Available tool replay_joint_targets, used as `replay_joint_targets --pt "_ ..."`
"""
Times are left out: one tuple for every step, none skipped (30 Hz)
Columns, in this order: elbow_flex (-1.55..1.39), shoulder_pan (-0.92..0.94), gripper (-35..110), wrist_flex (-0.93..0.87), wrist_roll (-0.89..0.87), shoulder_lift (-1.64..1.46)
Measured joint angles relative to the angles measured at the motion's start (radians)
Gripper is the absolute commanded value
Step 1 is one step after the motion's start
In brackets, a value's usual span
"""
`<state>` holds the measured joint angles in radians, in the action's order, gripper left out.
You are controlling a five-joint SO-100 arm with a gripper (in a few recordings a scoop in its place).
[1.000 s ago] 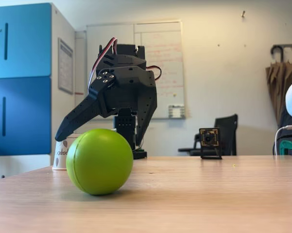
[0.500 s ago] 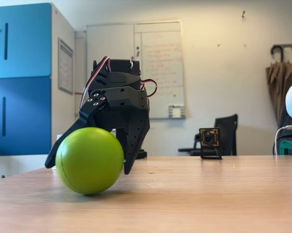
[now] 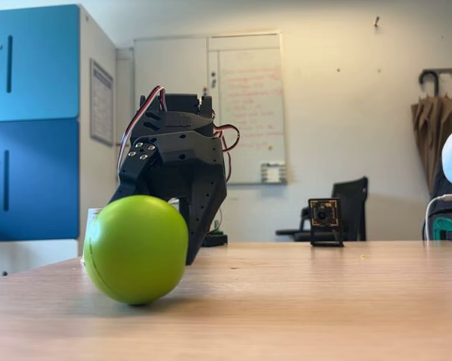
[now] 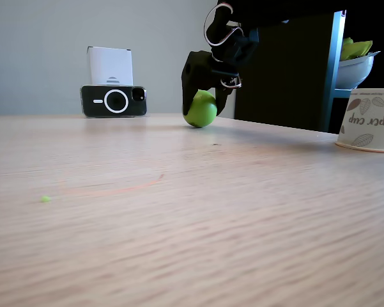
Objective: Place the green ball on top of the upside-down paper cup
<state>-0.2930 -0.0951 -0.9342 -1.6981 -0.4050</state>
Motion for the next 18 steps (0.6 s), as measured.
replay_joint_targets --pt "0.000 0.000 26 0.000 0.000 0.000" --pt "0.000 0.000 26 0.000 0.000 0.000" --pt "0.000 0.000 26 0.000 0.002 0.000" --pt "0.000 0.000 26 -0.002 0.008 0.000" --pt "0.000 -0.002 26 -0.005 0.011 -0.006" --pt "0.000 -0.002 26 -0.017 0.014 -0.020" --pt "0.000 0.000 26 -0.031 0.017 -0.038" --pt "0.000 0.002 26 -0.043 0.021 -0.067" --pt "0.000 0.006 26 -0.057 0.028 -0.100" --pt "0.000 0.009 26 -0.071 0.034 -0.137" --pt "-0.006 0.012 26 -0.084 0.040 -0.172" --pt "-0.018 0.012 26 -0.095 0.048 -0.209" --pt "-0.029 0.012 26 -0.106 0.054 -0.245" --pt "-0.048 0.012 27 -0.115 0.060 -0.284" --pt "-0.077 0.014 27 -0.120 0.064 -0.327" --pt "-0.112 0.014 27 -0.124 0.064 -0.373" --pt "-0.155 0.014 27 -0.126 0.069 -0.425" --pt "-0.199 0.015 27 -0.127 0.074 -0.476"
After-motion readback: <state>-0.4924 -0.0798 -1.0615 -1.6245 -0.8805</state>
